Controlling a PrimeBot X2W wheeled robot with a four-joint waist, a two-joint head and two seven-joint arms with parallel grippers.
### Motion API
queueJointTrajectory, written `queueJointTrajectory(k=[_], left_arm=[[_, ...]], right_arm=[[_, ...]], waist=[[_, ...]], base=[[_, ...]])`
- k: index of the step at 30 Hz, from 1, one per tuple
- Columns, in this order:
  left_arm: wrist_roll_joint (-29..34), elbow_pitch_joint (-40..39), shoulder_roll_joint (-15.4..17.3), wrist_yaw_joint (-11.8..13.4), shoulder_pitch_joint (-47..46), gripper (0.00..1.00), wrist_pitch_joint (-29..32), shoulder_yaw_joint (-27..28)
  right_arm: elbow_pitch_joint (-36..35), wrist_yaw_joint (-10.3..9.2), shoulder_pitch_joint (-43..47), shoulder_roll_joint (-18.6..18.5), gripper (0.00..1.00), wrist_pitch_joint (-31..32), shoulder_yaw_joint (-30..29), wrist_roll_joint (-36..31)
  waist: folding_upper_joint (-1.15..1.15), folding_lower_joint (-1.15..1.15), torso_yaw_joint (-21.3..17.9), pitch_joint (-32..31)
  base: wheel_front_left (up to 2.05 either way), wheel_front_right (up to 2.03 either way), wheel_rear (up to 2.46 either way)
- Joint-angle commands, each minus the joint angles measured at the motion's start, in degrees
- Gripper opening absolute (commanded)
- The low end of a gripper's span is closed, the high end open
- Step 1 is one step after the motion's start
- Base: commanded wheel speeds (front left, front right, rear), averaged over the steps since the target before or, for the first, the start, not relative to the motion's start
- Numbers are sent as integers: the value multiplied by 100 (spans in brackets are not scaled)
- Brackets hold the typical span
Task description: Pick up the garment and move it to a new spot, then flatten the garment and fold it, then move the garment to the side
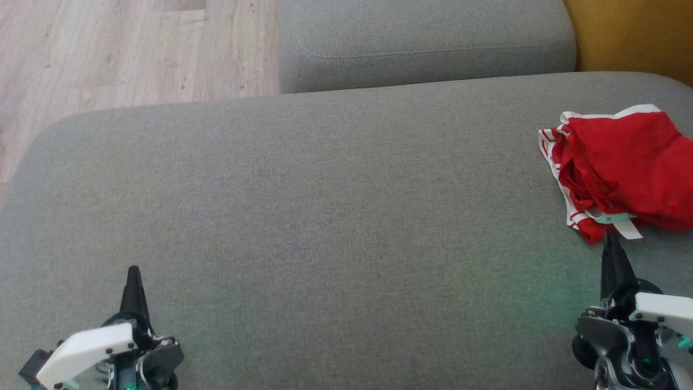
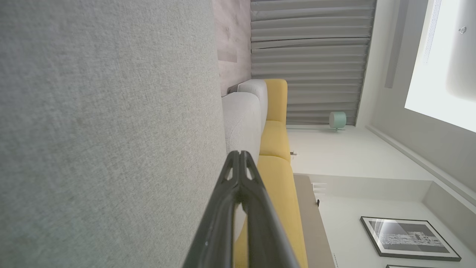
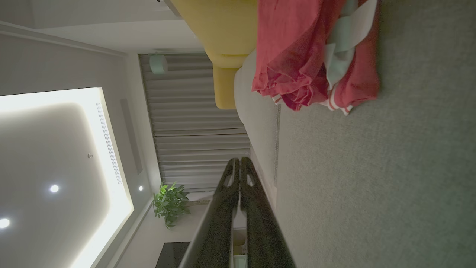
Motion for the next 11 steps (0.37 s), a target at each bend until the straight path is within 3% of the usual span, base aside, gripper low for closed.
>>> queueJointTrajectory(k=[1,11], left_arm=[[-31,-210,40,-40,-296,0,42,216],[-31,-210,40,-40,-295,0,42,216]], right_arm=[[-217,-4,-293,-66,0,35,116,24],[-217,-4,-294,-62,0,40,110,19]], waist=[[0,0,0,0],[0,0,0,0]], base=[[0,0,0],[0,0,0]])
